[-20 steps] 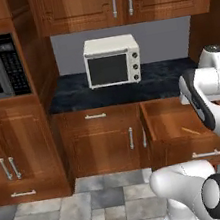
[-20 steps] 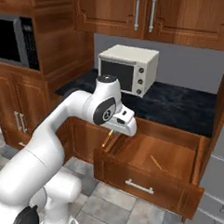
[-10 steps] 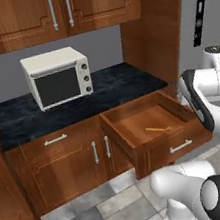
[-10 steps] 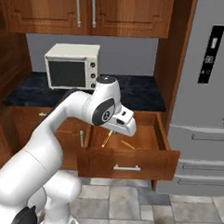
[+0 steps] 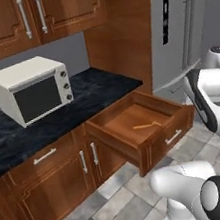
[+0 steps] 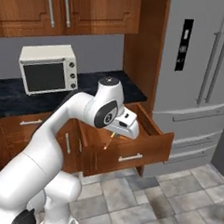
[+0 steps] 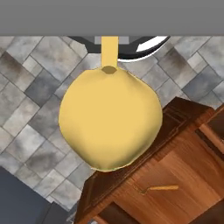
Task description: Organize the utensils by type. Pick up the wooden spoons from the counter and place them in the open cabinet. Then pick up the metallic utensils from the counter and place them in the open drawer.
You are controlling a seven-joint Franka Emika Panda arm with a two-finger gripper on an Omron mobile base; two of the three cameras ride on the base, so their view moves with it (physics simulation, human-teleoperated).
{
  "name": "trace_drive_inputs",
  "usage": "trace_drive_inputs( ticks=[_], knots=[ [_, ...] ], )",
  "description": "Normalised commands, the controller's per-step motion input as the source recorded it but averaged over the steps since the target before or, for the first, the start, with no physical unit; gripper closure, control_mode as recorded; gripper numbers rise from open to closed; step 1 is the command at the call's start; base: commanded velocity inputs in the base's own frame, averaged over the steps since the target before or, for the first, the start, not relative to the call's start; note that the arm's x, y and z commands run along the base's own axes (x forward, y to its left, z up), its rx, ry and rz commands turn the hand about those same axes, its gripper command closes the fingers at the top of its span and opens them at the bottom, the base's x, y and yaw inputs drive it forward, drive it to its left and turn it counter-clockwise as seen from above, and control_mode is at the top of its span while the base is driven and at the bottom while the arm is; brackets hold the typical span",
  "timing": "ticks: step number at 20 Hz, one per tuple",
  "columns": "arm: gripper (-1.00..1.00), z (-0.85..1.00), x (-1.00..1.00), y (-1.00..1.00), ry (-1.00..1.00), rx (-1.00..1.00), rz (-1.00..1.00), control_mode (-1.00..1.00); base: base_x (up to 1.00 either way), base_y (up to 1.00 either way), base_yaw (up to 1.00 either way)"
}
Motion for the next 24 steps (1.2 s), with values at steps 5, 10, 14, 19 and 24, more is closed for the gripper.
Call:
trace_drive_inputs(
  ticks=[5, 10, 14, 19, 24],
  knots=[
    [1.0, 0.0, 0.0, 0.0, 0.0, 0.0, 0.0, 1.0, 0.13, 0.81, -0.49],
    [1.0, 0.0, 0.0, 0.0, 0.0, 0.0, 0.0, 1.0, 0.39, 0.73, -0.52],
    [1.0, 0.0, 0.0, 0.0, 0.0, 0.0, 0.0, 1.0, 0.16, 0.97, -0.3],
    [1.0, 0.0, 0.0, 0.0, 0.0, 0.0, 0.0, 1.0, 0.14, 0.95, -0.24],
    [1.0, 0.0, 0.0, 0.0, 0.0, 0.0, 0.0, 1.0, 0.6, 0.32, -0.43]
  ],
)
